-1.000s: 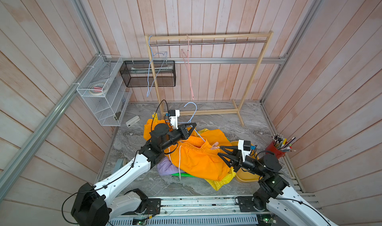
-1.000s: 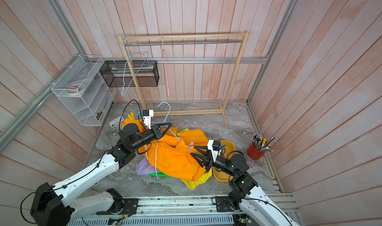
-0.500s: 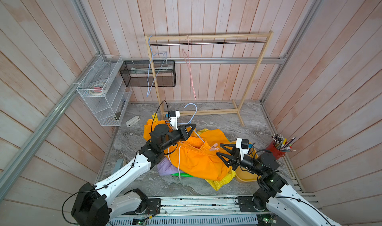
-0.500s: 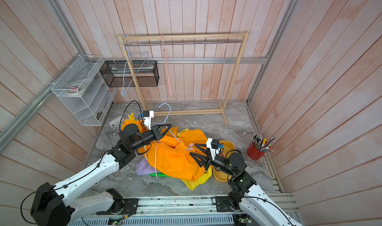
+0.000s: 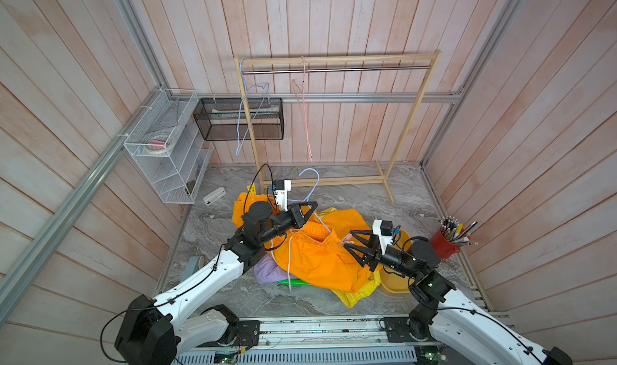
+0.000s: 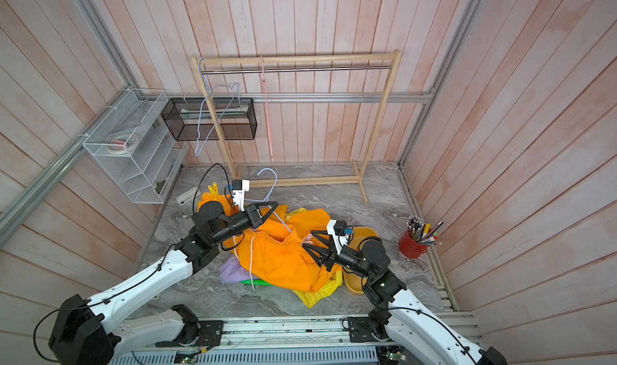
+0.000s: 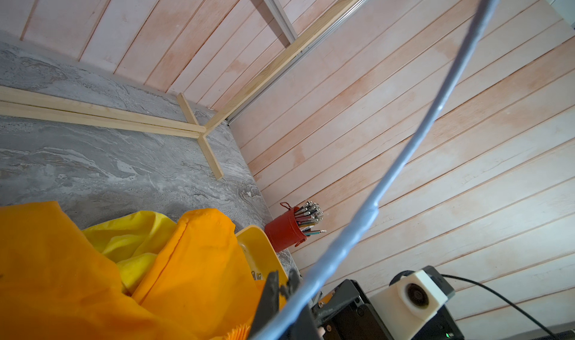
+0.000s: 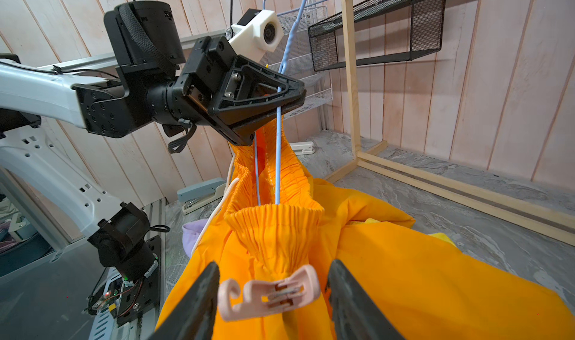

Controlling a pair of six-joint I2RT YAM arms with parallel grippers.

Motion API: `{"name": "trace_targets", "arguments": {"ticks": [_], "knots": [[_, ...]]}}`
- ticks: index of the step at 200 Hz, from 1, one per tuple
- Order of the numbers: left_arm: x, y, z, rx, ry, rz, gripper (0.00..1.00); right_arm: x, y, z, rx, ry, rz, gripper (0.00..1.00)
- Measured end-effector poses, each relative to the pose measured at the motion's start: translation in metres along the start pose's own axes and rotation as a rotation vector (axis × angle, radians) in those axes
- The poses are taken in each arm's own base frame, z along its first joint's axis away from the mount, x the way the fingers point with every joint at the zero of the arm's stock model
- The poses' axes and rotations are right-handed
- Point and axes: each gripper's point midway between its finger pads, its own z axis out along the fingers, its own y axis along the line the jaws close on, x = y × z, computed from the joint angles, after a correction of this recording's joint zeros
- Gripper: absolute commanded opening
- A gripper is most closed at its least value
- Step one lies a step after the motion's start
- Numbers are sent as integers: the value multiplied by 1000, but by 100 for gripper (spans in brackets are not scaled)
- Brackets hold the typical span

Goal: Remove the clothespins securing shorts to the hanger
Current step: Remove the clothespin from the hanger.

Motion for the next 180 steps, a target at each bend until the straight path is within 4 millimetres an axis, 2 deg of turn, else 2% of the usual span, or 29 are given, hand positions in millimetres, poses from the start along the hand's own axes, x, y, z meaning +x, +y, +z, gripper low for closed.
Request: {"name": "trace_targets", "arguments": {"ticks": [44, 101, 144, 180], "knots": [[1, -1, -1, 8, 7, 1, 0, -2, 2, 2, -18, -10, 2, 49], [1, -1, -1, 11, 10, 0, 0, 0, 3, 4, -32, -2, 10, 44], [2, -3, -2, 23, 21, 1, 0, -1, 3, 4, -33, -6, 16, 28], [1, -6, -3, 29, 20, 3, 0, -2, 4, 4, -38, -10, 21, 21]]}}
